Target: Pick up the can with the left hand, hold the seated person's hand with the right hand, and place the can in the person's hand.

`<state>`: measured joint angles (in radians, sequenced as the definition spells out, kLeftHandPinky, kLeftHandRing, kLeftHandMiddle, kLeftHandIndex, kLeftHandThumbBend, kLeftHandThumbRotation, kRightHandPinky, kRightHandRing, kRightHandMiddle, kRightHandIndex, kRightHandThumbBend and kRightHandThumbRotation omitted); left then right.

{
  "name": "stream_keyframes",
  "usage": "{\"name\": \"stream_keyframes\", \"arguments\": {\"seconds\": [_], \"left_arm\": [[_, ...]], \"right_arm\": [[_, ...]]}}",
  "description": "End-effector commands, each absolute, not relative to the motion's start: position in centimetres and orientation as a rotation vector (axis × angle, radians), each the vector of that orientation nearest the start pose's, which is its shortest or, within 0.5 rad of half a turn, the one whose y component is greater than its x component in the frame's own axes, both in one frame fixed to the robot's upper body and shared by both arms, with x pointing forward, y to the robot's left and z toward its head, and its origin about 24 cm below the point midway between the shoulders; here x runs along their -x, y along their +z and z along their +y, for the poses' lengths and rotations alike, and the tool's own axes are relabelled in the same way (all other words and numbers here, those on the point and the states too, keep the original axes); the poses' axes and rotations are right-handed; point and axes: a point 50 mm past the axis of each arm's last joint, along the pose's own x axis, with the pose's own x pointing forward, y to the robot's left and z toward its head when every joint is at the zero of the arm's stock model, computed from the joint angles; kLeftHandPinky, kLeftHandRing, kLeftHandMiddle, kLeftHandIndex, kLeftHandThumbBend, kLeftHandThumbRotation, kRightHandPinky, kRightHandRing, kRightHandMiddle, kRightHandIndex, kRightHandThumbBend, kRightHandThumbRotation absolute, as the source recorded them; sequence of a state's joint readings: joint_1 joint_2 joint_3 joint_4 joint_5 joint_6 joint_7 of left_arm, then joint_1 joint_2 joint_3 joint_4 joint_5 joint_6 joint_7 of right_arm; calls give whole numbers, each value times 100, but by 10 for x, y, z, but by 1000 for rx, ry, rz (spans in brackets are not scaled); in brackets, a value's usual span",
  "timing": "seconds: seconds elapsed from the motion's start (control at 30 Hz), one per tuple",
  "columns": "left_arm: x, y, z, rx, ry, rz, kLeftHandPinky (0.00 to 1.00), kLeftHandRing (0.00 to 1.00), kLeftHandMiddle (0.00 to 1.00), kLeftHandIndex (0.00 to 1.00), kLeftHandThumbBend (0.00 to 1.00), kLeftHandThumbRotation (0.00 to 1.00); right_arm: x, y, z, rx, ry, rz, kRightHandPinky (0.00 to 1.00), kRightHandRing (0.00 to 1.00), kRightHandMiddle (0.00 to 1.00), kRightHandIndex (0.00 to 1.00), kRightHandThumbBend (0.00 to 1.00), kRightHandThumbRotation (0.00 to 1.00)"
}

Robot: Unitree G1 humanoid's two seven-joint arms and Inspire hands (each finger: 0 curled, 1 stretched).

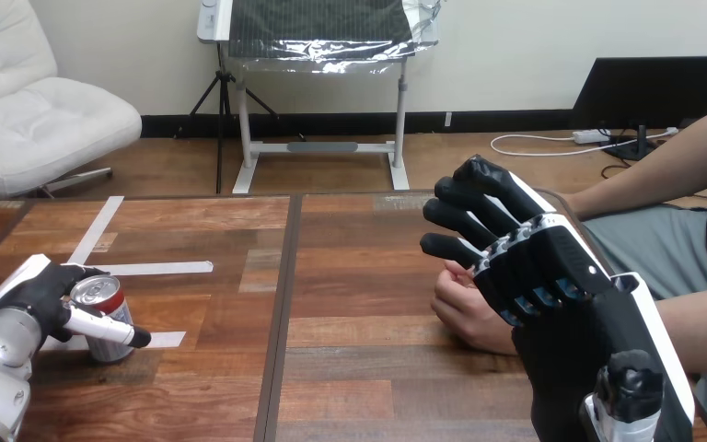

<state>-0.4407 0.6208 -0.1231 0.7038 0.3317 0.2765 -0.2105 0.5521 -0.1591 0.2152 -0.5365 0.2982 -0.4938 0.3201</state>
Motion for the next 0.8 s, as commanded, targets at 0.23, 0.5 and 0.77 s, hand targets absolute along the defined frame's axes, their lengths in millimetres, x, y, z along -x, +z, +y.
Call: {"name": "stream_keyframes", "arguments": {"seconds": [0.23, 0.5, 0.77], "left_arm": [[-315, 54, 312, -964, 77, 543, 63, 74, 79, 81, 78, 0], [-314, 54, 313, -971, 93, 532, 59, 70, 76, 79, 76, 0], [-314, 53, 314, -983, 110, 515, 58, 68, 75, 77, 75, 0]], "right_arm": [[-135, 116, -139, -186, 369, -559, 82, 86, 87, 87, 100, 84], [-135, 116, -139, -190, 371, -557, 83, 87, 87, 87, 100, 84], [-135, 117, -139, -184, 369, -560, 83, 87, 87, 87, 100, 84]]}}
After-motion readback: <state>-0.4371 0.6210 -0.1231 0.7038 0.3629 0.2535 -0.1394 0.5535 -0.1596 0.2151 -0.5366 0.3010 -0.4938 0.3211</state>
